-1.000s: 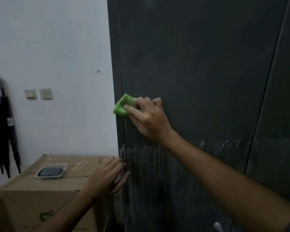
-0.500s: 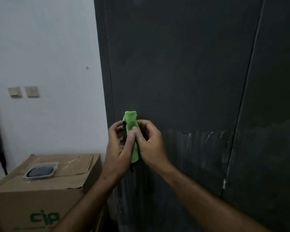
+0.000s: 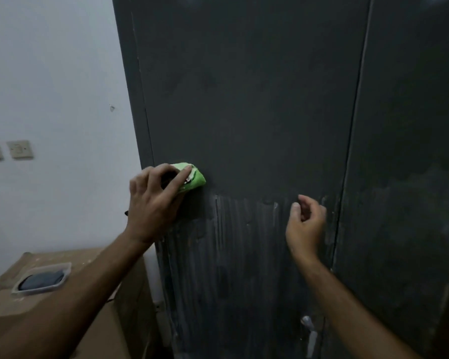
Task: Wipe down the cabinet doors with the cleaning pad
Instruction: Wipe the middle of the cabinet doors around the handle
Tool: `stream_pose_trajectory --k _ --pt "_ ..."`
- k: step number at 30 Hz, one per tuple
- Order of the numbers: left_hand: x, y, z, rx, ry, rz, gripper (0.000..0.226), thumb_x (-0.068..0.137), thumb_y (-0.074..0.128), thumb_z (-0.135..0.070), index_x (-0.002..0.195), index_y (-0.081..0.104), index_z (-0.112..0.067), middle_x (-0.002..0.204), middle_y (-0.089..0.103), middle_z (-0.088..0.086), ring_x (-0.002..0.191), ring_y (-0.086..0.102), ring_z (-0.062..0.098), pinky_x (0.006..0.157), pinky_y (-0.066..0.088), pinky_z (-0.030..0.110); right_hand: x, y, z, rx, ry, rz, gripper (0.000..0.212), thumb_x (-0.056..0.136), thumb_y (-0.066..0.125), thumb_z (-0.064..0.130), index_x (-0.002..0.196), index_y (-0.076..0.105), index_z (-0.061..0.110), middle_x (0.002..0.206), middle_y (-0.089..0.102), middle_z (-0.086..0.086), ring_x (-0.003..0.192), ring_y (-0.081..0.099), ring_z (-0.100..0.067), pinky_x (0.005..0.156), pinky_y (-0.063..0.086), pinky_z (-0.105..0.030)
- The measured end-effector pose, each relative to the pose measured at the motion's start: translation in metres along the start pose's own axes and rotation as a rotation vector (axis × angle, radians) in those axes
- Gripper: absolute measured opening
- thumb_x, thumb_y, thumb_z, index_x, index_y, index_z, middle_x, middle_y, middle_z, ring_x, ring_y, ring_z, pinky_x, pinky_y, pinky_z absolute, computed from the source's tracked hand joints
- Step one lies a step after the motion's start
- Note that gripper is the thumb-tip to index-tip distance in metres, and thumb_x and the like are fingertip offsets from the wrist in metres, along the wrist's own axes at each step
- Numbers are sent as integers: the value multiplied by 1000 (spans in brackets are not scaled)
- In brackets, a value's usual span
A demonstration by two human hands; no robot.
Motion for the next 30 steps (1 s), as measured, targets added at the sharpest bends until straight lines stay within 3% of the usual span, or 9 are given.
stream_pose_trajectory --k 3,6,12,15,18,22,24,28,30 --pt "-29 18 -24 16 295 60 47 107 48 -40 149 48 -19 135 47 14 114 48 38 91 45 49 -3 -8 -19 -53 30 -23 20 98 59 9 117 66 15 118 48 1 102 60 -18 77 42 -1" --pt "-61 21 -32 62 635 168 47 104 44 -25 150 45 -17 133 56 12 110 58 34 90 51 44 -5 -20 -33 -117 34 -8 23 99 58 14 122 64 18 122 46 4 107 55 -14 81 43 -8" --pt "18 28 -27 27 102 -37 56 98 67 -28 151 51 -17 136 43 15 114 43 39 91 39 51 2 -52 -57 -345 60 -80 43 99 59 17 142 56 11 136 45 -8 121 43 -21 96 37 -28" --pt "-10 40 -62 36 370 11 64 92 71 -21 151 46 -17 133 44 13 110 45 36 86 49 47 1 -59 -68 -345 92 -24 46 102 58 16 146 51 5 140 44 -11 115 45 -9 91 31 -9" --pt "-25 41 -65 85 662 89 58 94 53 -22 151 43 -20 134 45 11 111 48 33 88 50 44 7 -66 -74 -398 48 40 46 102 58 18 146 52 5 140 44 -10 119 48 -15 96 33 -16" --pt "40 37 -45 25 50 -73 50 102 63 -28 151 53 -20 135 44 13 112 45 37 89 37 48 18 -75 -80 -507 -96 98 49 100 61 25 146 52 11 148 38 -8 136 38 -27 102 34 -30" --pt "49 40 -57 14 -64 -117 50 103 65 -31 150 54 -17 134 42 13 112 44 37 88 37 49 23 -80 -86 -562 -156 128 59 99 60 35 152 43 16 161 24 -5 147 25 -27 109 29 -35" --pt "9 50 -99 60 571 37 48 100 54 -21 148 48 -17 132 47 11 107 51 33 84 48 45 41 -89 -107 -728 -261 310 82 97 55 52 162 14 22 171 -6 -2 157 3 -28 118 17 -45" --pt "10 48 -101 74 703 57 40 107 40 -17 146 49 -18 129 57 11 103 59 31 81 55 40 47 -92 -117 -832 -348 380 89 98 49 58 163 4 18 170 -16 -9 157 -6 -31 122 13 -49"
Point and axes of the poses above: each hand's wrist, its own x-axis towards the middle knuckle, its own y-axis out of the palm, z = x × y, the point moved 4 cm from there along x, towards the middle knuckle
